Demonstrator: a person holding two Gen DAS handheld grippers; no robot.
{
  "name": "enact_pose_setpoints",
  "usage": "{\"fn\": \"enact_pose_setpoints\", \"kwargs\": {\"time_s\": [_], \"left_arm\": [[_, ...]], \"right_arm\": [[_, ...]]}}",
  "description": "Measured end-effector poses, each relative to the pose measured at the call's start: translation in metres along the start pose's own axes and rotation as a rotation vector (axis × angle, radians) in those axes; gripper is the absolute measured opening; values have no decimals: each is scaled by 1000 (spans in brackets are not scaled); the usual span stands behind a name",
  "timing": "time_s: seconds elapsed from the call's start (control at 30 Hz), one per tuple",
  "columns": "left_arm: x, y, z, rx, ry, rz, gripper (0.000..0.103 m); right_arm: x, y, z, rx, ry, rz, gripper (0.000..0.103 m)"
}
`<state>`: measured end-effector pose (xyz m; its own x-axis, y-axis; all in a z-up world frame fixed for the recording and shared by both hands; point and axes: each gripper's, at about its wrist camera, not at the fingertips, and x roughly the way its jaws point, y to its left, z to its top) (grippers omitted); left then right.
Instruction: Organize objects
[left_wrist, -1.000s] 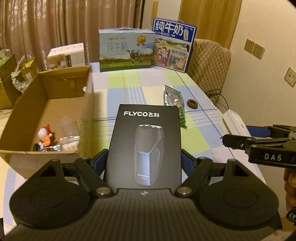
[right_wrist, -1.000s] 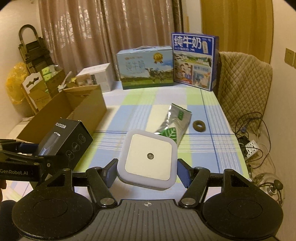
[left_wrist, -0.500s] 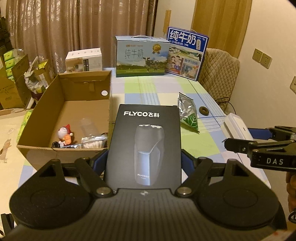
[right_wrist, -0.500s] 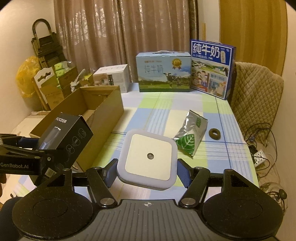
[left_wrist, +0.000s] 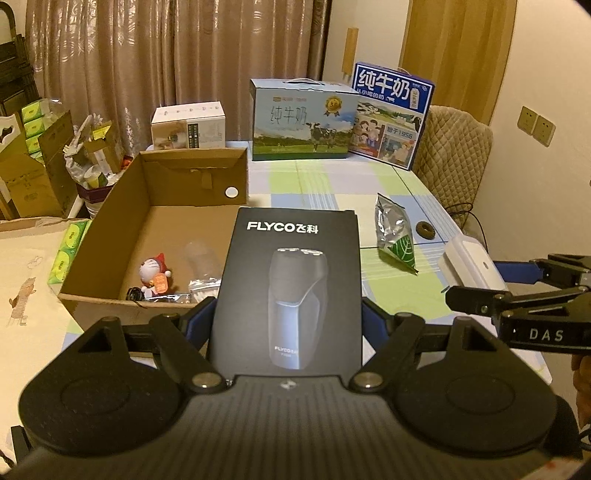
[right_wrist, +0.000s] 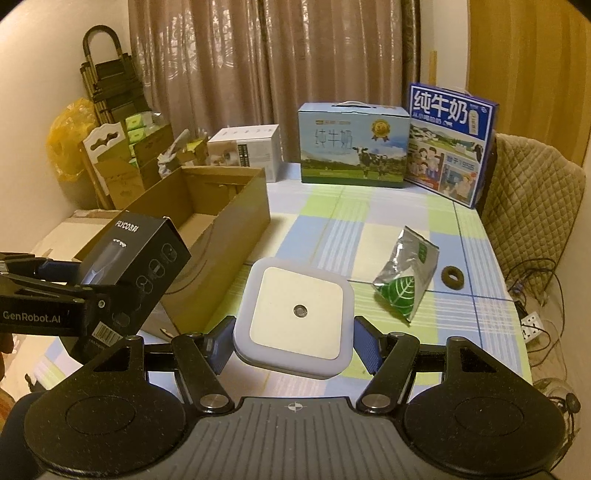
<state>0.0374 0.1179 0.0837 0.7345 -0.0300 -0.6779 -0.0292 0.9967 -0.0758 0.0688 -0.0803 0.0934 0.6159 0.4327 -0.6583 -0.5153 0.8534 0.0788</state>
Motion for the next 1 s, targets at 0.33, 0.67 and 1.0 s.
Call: {"fn": "enact_pose_setpoints", "kwargs": {"time_s": [0.33,0.67,1.0], "left_arm": [[-5,21,6,-11,-11,31,77],[-12,63,18,-47,-38,91,77],[-18,110,31,-96,-60,146,77]], "right_arm": [[13,21,16,-44,-5,35,64],[33,54,39,-100,-15,77,64],[55,89,59,-139,-25,117,64]]}}
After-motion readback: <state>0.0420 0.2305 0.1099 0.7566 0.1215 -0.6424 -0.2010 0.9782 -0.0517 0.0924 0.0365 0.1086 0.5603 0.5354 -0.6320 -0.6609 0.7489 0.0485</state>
